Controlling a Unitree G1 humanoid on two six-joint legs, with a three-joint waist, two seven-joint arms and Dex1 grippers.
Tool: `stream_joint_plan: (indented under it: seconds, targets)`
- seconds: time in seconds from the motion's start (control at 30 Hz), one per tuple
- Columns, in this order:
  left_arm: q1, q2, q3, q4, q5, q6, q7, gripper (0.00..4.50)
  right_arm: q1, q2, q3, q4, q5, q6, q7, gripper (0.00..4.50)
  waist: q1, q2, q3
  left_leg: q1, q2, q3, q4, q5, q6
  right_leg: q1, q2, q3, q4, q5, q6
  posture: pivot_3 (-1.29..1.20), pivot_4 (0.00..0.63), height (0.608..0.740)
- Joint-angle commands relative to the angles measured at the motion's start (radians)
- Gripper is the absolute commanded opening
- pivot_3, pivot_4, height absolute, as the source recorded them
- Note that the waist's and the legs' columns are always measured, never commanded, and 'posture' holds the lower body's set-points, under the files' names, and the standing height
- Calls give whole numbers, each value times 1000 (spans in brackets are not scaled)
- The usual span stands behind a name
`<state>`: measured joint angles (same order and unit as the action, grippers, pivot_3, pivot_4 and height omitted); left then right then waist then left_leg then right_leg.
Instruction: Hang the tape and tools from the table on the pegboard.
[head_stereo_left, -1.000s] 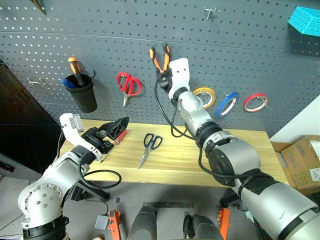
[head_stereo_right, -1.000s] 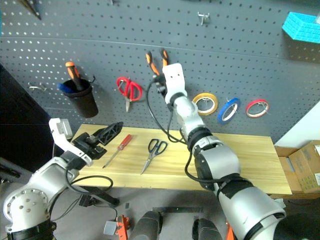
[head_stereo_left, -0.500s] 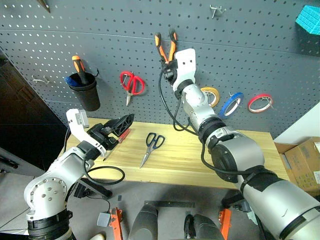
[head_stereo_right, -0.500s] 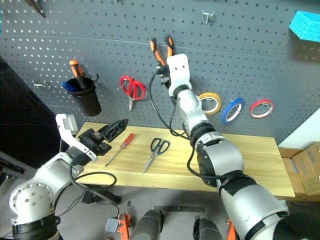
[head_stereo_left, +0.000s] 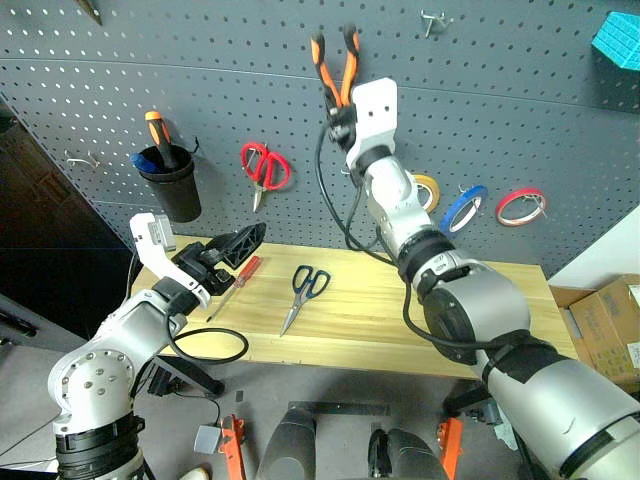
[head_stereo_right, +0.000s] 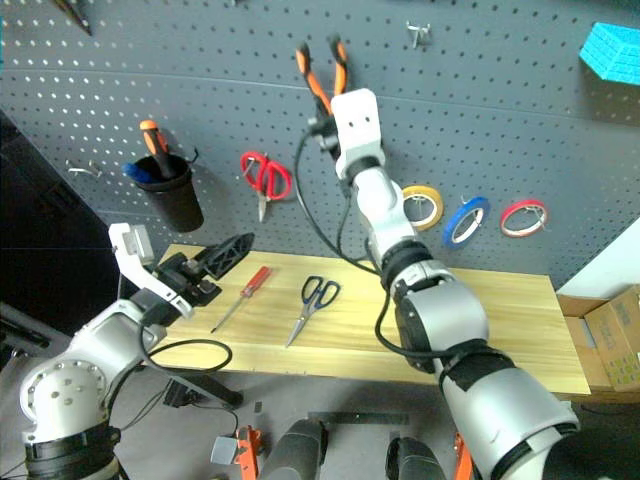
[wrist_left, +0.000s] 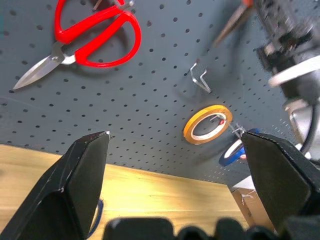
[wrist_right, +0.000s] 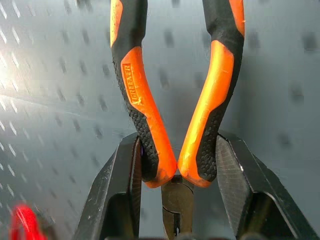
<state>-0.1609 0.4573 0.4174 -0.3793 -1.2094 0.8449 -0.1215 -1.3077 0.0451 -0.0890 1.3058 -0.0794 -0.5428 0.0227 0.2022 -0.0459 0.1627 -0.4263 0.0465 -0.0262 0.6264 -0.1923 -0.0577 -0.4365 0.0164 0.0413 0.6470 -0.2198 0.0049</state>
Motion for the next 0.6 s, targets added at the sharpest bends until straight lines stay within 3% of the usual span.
stream_joint_plan:
  seconds: [0.03,0.5,0.6]
  targets:
    - [-7,16,2,-36,-23,-4,-2,4500,9,-8,17,-22,-22,-17,-28,1692,-1,0,0,0,0,0,0,0,0,0,0,0,0,0,-1,432,123,740]
    - [-21,10,-12,-19,-9,-16,-4,4500,39,23,13,-23,-9,48,11,1692,-12,0,0,0,0,0,-1,0,0,-1,0,0,0,1,0,421,119,740]
    - [-20,7,-16,-18,-7,-21,-5,4500,48,22,20,-25,-17,53,14,2585,-12,0,0,0,0,0,-1,0,0,-1,0,0,0,1,0,421,118,740]
